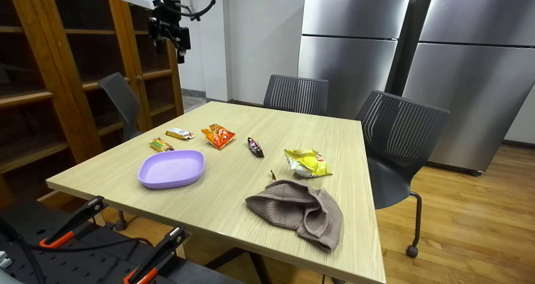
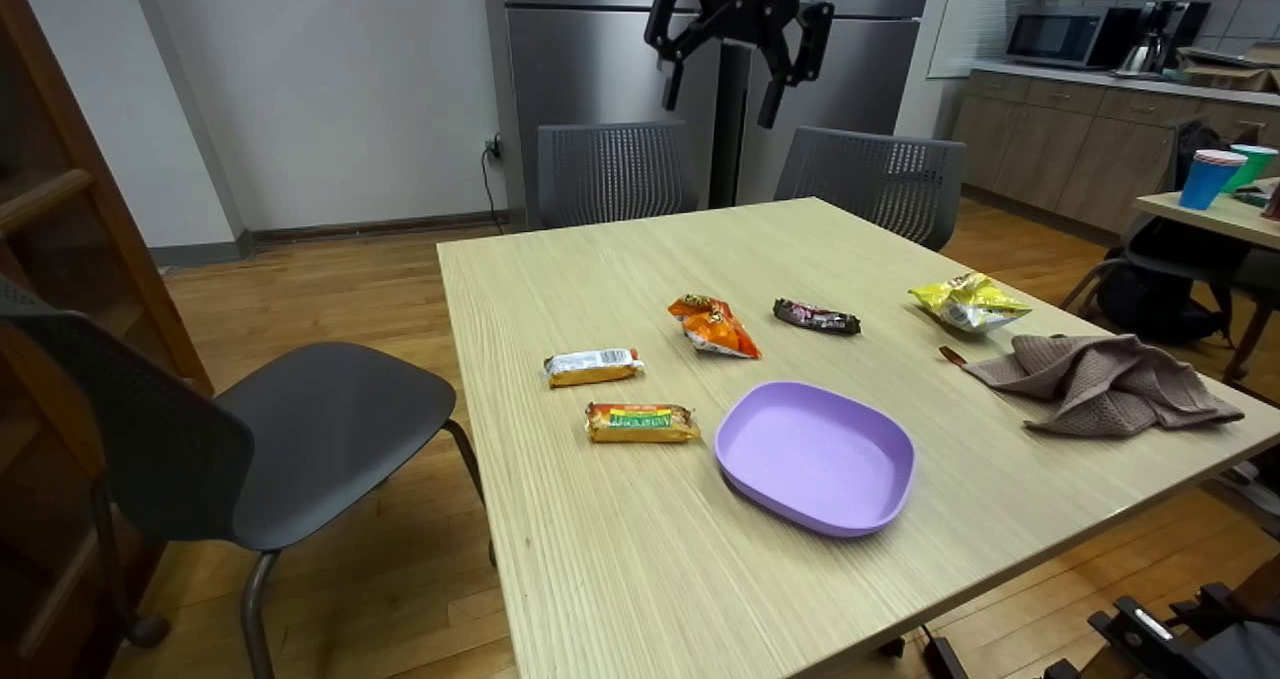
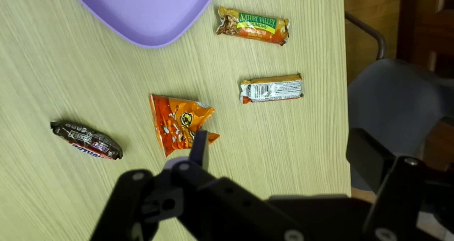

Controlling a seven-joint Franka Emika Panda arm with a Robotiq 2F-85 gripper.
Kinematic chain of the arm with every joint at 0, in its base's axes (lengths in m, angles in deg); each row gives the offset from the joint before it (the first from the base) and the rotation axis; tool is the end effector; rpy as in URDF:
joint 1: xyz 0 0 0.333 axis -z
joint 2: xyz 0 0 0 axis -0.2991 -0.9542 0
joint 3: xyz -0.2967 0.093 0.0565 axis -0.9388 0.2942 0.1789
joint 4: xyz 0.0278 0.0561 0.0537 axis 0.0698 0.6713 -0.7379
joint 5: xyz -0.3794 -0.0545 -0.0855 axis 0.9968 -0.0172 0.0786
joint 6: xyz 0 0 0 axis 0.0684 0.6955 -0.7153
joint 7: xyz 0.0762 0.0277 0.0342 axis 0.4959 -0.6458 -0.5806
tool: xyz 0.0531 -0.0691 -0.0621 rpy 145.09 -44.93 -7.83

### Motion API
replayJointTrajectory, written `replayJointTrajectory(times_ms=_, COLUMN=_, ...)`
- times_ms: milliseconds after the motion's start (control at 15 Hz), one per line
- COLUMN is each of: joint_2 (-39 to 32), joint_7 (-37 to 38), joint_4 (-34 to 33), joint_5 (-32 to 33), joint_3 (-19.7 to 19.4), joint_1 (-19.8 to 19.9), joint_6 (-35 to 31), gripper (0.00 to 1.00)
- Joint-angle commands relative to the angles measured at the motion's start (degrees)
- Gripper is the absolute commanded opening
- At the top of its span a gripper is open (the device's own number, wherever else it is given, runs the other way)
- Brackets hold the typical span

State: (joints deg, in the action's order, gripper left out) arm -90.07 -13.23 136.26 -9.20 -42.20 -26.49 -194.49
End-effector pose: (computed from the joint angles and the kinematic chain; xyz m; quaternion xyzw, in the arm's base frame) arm 0.5799 0.1611 0.3849 -0.9940 0.0662 -0.0433 0.0759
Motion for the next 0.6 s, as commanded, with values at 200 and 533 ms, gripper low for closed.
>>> replayJointTrajectory(times_ms=200, joint_2=-6.31, joint_7=11.56, joint_4=-3.89, joint_5=0.91, joint_3=-0.55, joint_1=-2.70, joint_6=-5.60, gripper=1.00)
replayJointTrajectory(times_ms=533, joint_2=-10.76, joint_7=16.03, joint_4=-6.43, joint_5=1.30, joint_3=-1.42, joint_1=-4.72, joint_6=-7.92, gripper=1.00)
